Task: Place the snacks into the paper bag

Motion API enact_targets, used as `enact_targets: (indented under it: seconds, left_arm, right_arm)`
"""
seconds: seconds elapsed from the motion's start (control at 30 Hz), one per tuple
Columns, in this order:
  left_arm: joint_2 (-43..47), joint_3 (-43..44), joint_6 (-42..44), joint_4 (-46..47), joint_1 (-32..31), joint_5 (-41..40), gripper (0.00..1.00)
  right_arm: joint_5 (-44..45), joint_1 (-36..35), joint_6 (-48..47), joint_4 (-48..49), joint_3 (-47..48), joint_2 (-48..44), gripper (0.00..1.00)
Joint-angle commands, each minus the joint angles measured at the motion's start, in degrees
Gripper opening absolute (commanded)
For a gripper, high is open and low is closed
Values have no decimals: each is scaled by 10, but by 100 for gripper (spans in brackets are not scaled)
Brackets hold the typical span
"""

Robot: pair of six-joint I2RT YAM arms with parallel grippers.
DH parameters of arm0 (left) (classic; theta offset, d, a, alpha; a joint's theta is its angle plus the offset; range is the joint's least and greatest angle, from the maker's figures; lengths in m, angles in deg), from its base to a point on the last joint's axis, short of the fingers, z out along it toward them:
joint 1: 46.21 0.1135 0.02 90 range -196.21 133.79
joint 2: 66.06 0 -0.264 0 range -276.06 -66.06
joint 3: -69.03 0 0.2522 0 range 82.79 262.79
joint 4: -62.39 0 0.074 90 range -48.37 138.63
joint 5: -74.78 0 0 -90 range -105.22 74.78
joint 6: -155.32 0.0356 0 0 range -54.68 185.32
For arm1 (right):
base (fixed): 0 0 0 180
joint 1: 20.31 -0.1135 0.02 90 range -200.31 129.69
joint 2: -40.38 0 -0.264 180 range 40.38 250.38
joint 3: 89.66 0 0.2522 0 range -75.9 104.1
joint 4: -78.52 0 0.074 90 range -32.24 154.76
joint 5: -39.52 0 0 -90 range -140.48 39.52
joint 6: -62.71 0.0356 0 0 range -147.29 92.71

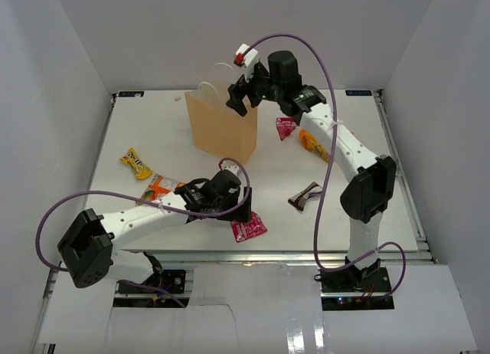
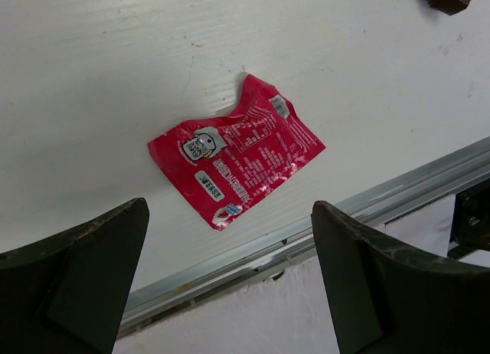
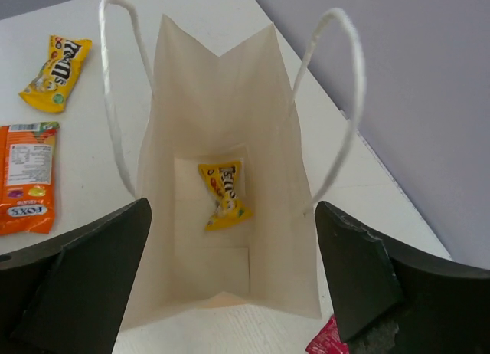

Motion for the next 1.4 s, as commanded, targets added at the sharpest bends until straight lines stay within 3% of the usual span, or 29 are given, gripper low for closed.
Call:
enact_targets:
  seconds: [0.0, 0.17, 0.3, 0.5, 0.7, 0.83, 0.9, 0.93, 0.97, 1.07, 1.23, 1.37]
  left_arm:
    - [-15, 33, 45, 1, -13, 11, 98]
    - [-82, 53, 124, -1, -36, 28, 96]
    - [-122, 76, 214, -3, -49, 30, 95]
    - [-184, 111, 335, -11, -50, 15, 94]
    - [-231, 129, 381, -10, -50, 22, 92]
    - [-266, 127, 378, -9, -50, -1, 83]
    - [-277, 128, 370, -8, -50, -6, 73]
    - [-278, 128, 365, -7, -50, -10, 66]
    - [-277, 129, 353, -7, -50, -14, 48]
    - [-264, 121, 332, 1, -50, -26, 30]
    - [-198, 122, 299, 1, -50, -47, 21]
    - [-135, 167, 276, -1, -50, -68, 20]
  right_arm:
    - [-71, 44, 12, -3, -15, -88, 94]
    - [-209, 104, -52, -72, -141, -192, 97]
    - [-281, 174, -72, -81, -322, -279, 97]
    - [-302, 232, -80, -81, -497, -401, 97]
    - [-307, 260, -75, -89, -553, -445, 97]
    - [-309, 272, -81, -99, -560, -453, 97]
    - [-309, 276, -82, -103, -562, -454, 97]
    - [-309, 277, -85, -105, -564, -454, 97]
    - [-308, 278, -85, -106, -565, -456, 97]
    - [-306, 283, -87, -107, -569, -456, 97]
    - [-299, 290, -100, -116, -575, -458, 97]
    - [-277, 291, -119, -125, -588, -463, 97]
